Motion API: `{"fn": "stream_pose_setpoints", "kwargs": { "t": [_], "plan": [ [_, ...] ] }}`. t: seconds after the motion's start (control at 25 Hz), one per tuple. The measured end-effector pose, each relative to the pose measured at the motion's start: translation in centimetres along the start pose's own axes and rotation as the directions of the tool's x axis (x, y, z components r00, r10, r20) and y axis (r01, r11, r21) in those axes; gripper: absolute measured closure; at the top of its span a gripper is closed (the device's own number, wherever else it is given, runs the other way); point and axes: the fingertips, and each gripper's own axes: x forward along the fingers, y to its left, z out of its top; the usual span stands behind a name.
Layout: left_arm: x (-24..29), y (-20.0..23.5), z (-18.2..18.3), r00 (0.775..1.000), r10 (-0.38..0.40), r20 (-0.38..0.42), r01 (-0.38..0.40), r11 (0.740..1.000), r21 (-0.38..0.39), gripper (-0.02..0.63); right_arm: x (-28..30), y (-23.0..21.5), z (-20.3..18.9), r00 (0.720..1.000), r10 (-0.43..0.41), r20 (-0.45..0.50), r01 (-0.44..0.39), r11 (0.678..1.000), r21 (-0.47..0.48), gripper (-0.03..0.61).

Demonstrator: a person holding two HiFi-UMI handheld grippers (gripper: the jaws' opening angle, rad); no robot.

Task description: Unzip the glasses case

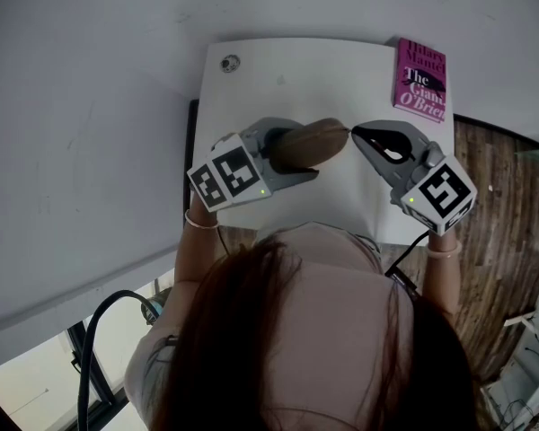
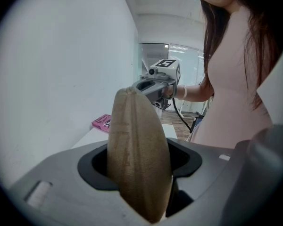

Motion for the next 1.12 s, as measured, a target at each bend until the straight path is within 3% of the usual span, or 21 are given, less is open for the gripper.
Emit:
{"fn": "stream_pose_setpoints", "kwargs": {
  "t": [0.44,1.12],
  "plan": [
    [-0.20,0.01,0.51,0.999,-0.008,0.047,0.010,1.000,-0.025,0.325,0.07,-0.09,-0.07,1.000,0.004,0.014,-0.004,1.000,0.019,0.574],
    [-0.15,-0.26,0.78,0.989,-0.065,0.134,0.082,0.989,-0.127,0.325,0.04,-0.10,-0.36,0.999,0.031,0.034,-0.034,0.996,0.087,0.574]
  ]
}}
